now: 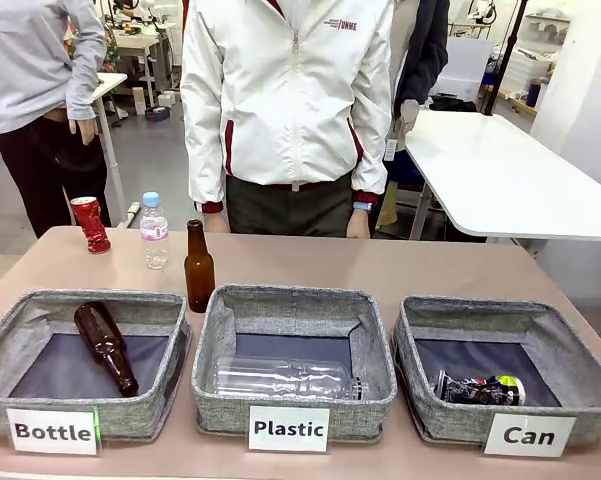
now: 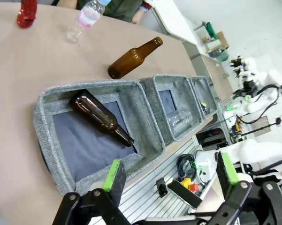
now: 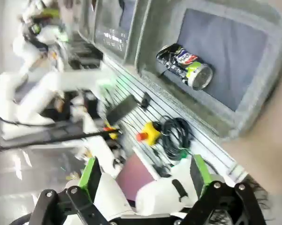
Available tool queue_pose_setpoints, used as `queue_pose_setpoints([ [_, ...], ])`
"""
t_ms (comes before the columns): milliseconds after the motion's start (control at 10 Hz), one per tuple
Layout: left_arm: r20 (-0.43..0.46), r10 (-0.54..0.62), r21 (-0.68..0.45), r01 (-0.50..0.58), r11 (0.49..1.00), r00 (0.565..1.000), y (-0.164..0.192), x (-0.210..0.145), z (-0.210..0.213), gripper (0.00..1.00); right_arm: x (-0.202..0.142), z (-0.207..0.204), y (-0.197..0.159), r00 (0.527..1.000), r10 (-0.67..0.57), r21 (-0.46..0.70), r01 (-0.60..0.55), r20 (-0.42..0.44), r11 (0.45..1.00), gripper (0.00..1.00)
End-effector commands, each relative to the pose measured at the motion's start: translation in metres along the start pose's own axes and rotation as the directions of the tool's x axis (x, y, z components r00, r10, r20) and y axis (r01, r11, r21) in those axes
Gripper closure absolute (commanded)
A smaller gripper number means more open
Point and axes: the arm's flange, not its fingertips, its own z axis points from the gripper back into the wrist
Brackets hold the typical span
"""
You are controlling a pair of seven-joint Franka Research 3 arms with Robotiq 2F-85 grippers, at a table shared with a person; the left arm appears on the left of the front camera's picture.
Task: Sort the can waste into the basket.
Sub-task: Pick up the can waste from the table and place it in the right Fabric basket.
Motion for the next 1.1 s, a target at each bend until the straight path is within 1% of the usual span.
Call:
queue_pose_setpoints([
  [0, -0.005, 0.004, -0.009, -0.004, 1.000, 1.000, -0.002, -0.003, 0.000, 0.00, -0.002, 0.017, -0.035, 0.422, -0.685, 0.763, -0.026, 0.594, 0.646, 0.00],
  [100, -0.005, 0.004, -0.009, -0.004, 1.000, 1.000, -0.002, -0.003, 0.000, 0.00, -0.011, 0.019, -0.050, 0.311, -0.728, 0.779, -0.072, 0.611, 0.623, 0.00],
  [200, -0.005, 0.004, -0.009, -0.004, 1.000, 1.000, -0.002, -0.003, 0.000, 0.00, -0.010, 0.015, -0.052, 0.238, -0.702, 0.733, -0.076, 0.671, 0.676, 0.00],
  [300, -0.005, 0.004, -0.009, -0.004, 1.000, 1.000, -0.002, -0.003, 0.000, 0.00, -0.027, 0.015, -0.054, 0.962, -0.212, 0.190, 0.179, 0.171, 0.965, 0.00],
  [1000, -0.005, 0.004, -0.009, -0.004, 1.000, 1.000, -0.002, -0.003, 0.000, 0.00, -0.027, 0.015, -0.054, 0.962, -0.212, 0.190, 0.179, 0.171, 0.965, 0.00],
])
